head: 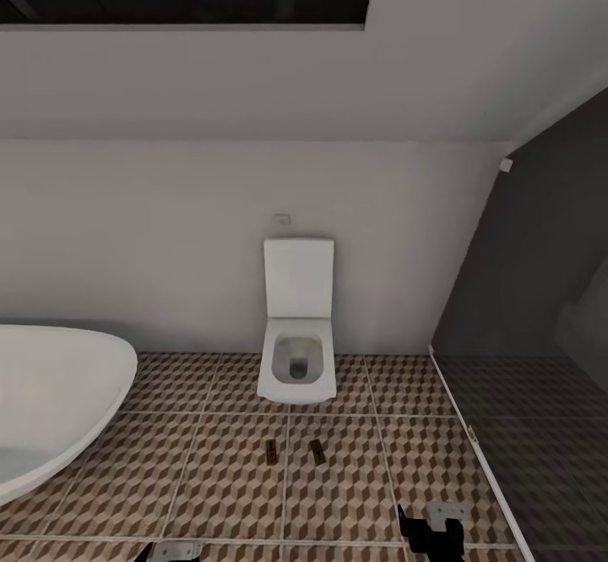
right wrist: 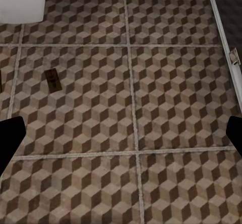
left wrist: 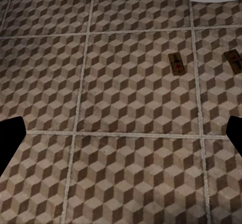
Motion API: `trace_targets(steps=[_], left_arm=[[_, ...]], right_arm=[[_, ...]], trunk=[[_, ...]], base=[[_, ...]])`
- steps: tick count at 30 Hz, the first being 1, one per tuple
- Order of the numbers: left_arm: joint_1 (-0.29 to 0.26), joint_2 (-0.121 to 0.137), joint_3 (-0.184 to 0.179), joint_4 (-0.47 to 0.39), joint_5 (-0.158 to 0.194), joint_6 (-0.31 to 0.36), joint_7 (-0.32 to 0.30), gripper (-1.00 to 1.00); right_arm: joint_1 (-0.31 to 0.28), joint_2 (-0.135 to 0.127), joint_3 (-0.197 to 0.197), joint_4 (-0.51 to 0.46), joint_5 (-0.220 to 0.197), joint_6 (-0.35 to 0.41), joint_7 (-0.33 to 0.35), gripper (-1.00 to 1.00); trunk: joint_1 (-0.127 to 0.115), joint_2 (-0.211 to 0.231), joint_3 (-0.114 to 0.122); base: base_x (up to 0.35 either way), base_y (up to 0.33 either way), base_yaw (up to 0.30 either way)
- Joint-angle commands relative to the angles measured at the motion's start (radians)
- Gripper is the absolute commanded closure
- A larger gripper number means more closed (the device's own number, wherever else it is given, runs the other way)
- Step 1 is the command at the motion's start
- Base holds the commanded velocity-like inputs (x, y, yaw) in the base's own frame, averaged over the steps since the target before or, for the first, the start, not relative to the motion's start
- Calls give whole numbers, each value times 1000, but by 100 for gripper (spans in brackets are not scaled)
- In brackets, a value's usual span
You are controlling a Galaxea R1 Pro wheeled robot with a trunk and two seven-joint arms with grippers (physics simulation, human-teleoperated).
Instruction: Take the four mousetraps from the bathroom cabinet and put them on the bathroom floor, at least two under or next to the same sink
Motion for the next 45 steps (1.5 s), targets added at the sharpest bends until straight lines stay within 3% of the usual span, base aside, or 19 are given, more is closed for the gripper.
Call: trace_targets(steps=[1,22,30,38,45], left_arm=[[-1,-1,-9,3,3,-5,4,-100],[-1,-1,-9,3,2,-5,4,-100],[-1,-2,-9,3,2,-4,7,-100],[48,7,-9,3,3,-3,8,-100],[102,33,-8,3,3,-3,9,-100]], right_arm=[[-1,0,9,0,-5,-2,-5,-100],[-1,0,9,0,-4,5,-5,-100],[1,13,9,1,-4,15,-8,-100],[68,2,9,2,-4,28,-5,-100],[139,-1,9,2,-4,29,-1,-100]], trunk=[[1,-2,-2],[1,-2,-2],[1,-2,-2],[1,-2,-2],[1,-2,-2]], base=[[0,0,0],[0,0,0],[0,0,0],[0,0,0],[0,0,0]])
